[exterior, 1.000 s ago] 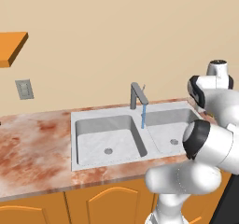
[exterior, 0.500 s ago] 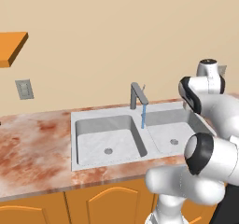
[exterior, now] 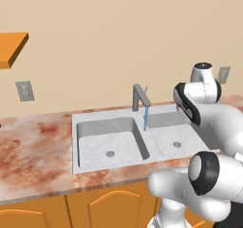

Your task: Soak the sponge with water for a few seconds and then drop it inside the sink.

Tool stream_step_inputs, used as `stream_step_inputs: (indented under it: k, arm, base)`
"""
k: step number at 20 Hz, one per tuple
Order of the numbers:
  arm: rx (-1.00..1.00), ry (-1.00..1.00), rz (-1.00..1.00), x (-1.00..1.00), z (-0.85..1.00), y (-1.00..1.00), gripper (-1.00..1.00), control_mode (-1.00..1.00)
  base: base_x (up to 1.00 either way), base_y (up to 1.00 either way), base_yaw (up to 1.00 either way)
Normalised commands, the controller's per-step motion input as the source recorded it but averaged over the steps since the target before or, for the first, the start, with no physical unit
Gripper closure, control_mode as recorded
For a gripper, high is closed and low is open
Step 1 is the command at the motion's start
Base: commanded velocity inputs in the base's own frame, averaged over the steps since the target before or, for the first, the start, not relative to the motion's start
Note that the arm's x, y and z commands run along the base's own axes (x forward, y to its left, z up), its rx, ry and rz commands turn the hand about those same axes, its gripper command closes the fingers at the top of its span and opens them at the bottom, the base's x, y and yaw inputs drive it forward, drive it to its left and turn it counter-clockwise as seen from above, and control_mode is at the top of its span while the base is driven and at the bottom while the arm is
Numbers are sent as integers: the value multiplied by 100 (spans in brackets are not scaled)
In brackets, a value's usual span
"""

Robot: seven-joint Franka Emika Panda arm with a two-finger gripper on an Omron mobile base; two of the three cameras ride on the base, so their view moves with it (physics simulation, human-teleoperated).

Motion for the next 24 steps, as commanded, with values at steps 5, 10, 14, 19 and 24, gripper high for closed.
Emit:
stream_step_inputs:
  k: [5,10,14,19,24]
  arm:
    - [0,-8,-6,-4,8,41,100,-100]
    - [0,-6,-7,-8,3,41,100,-100]
    - [-1,-6,-8,-5,0,36,100,-100]
    - [-3,-1,-13,0,0,36,100,-100]
    - [-4,0,-13,-4,0,29,100,-100]
  base:
    - [0,0,0]
    - [0,0,0]
    - [0,0,0]
    - [0,0,0]
    - [0,0,0]
